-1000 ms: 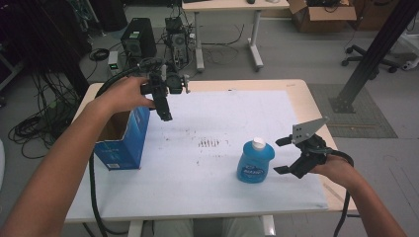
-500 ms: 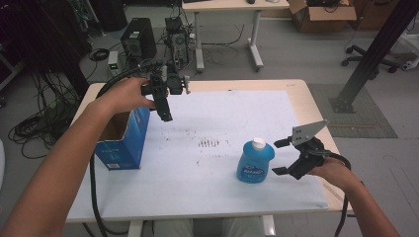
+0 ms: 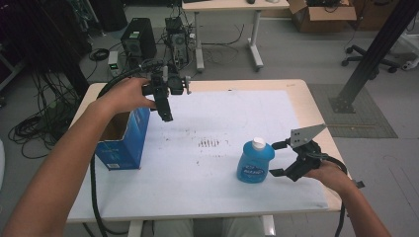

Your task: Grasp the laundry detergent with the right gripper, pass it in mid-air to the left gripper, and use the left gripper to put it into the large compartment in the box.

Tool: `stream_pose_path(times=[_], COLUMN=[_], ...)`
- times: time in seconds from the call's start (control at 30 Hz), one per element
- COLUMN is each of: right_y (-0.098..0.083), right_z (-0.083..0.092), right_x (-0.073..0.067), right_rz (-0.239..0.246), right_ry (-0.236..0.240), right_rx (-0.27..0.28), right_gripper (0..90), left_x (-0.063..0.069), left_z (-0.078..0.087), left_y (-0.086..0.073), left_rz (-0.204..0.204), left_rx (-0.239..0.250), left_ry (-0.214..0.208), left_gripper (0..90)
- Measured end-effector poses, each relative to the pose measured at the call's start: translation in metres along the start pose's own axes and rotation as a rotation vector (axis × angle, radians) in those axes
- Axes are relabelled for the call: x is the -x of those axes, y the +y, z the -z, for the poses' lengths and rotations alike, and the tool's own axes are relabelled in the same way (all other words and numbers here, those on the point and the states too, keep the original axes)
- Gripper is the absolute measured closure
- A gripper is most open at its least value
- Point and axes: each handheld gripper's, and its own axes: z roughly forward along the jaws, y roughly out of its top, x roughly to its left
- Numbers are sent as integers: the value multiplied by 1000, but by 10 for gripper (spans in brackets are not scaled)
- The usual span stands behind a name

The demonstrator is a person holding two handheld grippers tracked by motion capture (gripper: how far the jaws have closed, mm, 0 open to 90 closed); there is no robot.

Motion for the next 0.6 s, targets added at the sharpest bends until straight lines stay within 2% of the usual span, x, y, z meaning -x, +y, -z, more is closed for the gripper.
stream_pose_path(times=[0.33,0.6], right_y=[-1,-1], right_z=[-9,-20], right_x=[1,-1], right_rz=[-8,-2], right_ry=[8,19], right_rx=[26,18], right_gripper=[96,96], left_x=[0,1], left_z=[0,1], left_y=[1,0], left_rz=[0,2], left_rx=[0,-2], left_ry=[-2,0], left_gripper=[104,104])
